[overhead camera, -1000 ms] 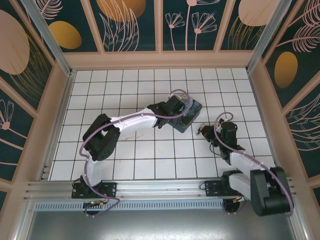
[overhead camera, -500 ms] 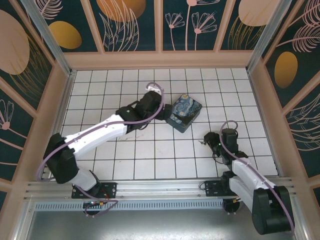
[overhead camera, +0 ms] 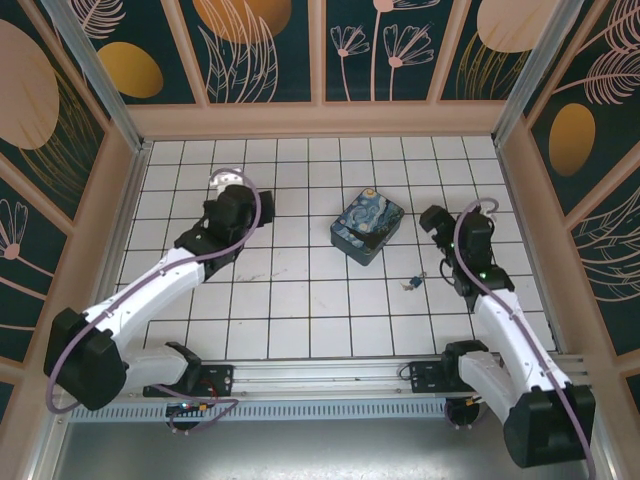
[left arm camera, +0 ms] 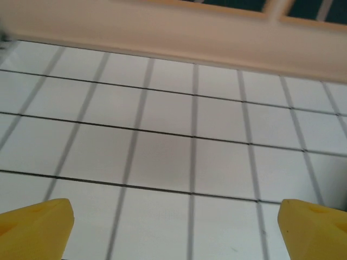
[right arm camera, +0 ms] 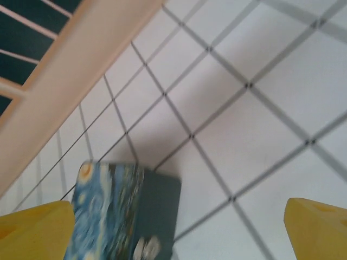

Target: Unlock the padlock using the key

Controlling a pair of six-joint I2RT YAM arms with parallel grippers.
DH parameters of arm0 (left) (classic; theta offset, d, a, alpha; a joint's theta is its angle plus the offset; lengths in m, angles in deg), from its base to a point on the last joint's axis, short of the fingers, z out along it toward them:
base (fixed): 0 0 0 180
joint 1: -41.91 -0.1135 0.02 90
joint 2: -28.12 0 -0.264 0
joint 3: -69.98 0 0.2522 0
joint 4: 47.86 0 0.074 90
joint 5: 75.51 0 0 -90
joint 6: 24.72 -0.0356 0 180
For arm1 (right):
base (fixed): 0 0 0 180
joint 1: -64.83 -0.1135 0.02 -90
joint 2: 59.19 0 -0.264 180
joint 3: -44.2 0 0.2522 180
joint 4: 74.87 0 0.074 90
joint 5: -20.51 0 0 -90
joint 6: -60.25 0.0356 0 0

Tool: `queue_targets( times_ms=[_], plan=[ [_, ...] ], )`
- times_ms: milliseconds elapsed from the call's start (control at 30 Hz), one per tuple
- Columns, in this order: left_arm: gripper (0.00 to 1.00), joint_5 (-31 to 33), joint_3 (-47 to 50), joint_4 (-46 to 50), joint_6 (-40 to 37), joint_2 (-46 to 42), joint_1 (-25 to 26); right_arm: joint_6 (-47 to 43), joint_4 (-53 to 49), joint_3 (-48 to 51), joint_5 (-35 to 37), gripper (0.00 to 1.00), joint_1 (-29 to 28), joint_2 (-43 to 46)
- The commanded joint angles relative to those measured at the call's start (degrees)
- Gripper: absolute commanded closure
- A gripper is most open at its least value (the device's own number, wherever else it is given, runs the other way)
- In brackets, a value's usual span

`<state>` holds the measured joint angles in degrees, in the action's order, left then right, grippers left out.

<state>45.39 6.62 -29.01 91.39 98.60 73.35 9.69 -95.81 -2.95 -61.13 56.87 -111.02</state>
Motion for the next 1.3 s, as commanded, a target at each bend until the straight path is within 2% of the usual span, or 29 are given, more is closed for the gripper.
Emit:
queue_targets(
  times_ms=[0, 100, 200, 267, 367, 400, 500, 600, 667, 733, 867, 900, 1033, 1067, 1133, 1200, 1267],
  plan=[
    [0.01, 7.9, 9.8, -19.4, -7.0, -4.3, -2.9, -15.1, 8.7, 1.0, 11.4, 0.01, 0.1, -5.2],
    [0.01, 10.8, 19.7, -35.7, -14.1, -6.9, -5.8, -22.1, 20.0, 3.1, 15.1, 0.01, 0.1, -11.0],
    [0.01, 10.2, 21.8, -40.1, -21.6, -5.0, -8.8, -27.6, 35.9, 7.7, 15.5, 0.01, 0.4, -15.2],
    [0.01, 8.9, 23.3, -43.7, -20.2, -3.1, -11.2, -29.5, 45.8, 10.6, 14.4, 0.01, 0.9, -19.1],
    [0.01, 6.7, 25.0, -49.9, -21.2, 1.4, -12.7, -32.9, 53.5, 11.0, 12.6, 0.01, 1.2, -23.5],
    [0.01, 6.1, 25.6, -51.9, -22.5, 2.8, -13.0, -33.2, 52.5, 10.2, 12.0, 0.01, 1.4, -24.0],
    [0.01, 5.6, 26.6, -56.1, -24.1, 6.5, -14.4, -34.8, 59.5, 11.8, 9.7, 0.01, 1.8, -24.7],
    [0.02, 1.5, 28.2, -59.1, -27.8, 7.5, -16.5, -35.2, 62.6, 12.8, 4.7, 0.01, 3.5, -24.9],
    [0.02, -1.4, 30.6, -62.4, -27.5, 7.7, -19.5, -34.7, 62.4, 12.7, 1.3, 0.01, 4.9, -24.9],
    [0.02, -5.7, 33.2, -66.9, -25.3, 8.4, -22.5, -33.7, 62.7, 13.1, 0.6, 0.02, 6.0, -24.5],
    [0.02, -11.1, 35.9, -76.1, -26.4, 13.1, -23.8, -35.7, 58.4, 12.7, 1.6, 0.05, 6.7, -23.3],
    [0.01, -11.3, 34.8, -73.5, -25.3, 13.1, -24.4, -36.5, 59.5, 13.9, 1.6, 0.05, 6.7, -23.0],
    [0.01, -19.5, 34.3, -73.6, -22.3, 14.8, -29.0, -35.0, 70.9, 22.1, -0.3, 0.06, 8.1, -24.8],
    [0.02, -21.6, 35.2, -75.6, -22.2, 15.5, -29.8, -36.1, 70.0, 22.2, -0.9, 0.07, 7.6, -24.0],
    [0.01, -22.3, 36.8, -80.2, -22.5, 17.2, -29.9, -39.0, 73.2, 23.0, -2.2, 0.07, 6.4, -24.8],
    [0.01, -22.3, 36.4, -78.9, -22.5, 16.8, -29.9, -40.3, 79.9, 24.9, -4.3, 0.07, 6.8, -27.1],
    [0.01, -22.5, 36.3, -78.3, -22.5, 16.6, -29.9, -40.2, 89.4, 27.1, -7.2, 0.07, 8.0, -33.3]
  ],
)
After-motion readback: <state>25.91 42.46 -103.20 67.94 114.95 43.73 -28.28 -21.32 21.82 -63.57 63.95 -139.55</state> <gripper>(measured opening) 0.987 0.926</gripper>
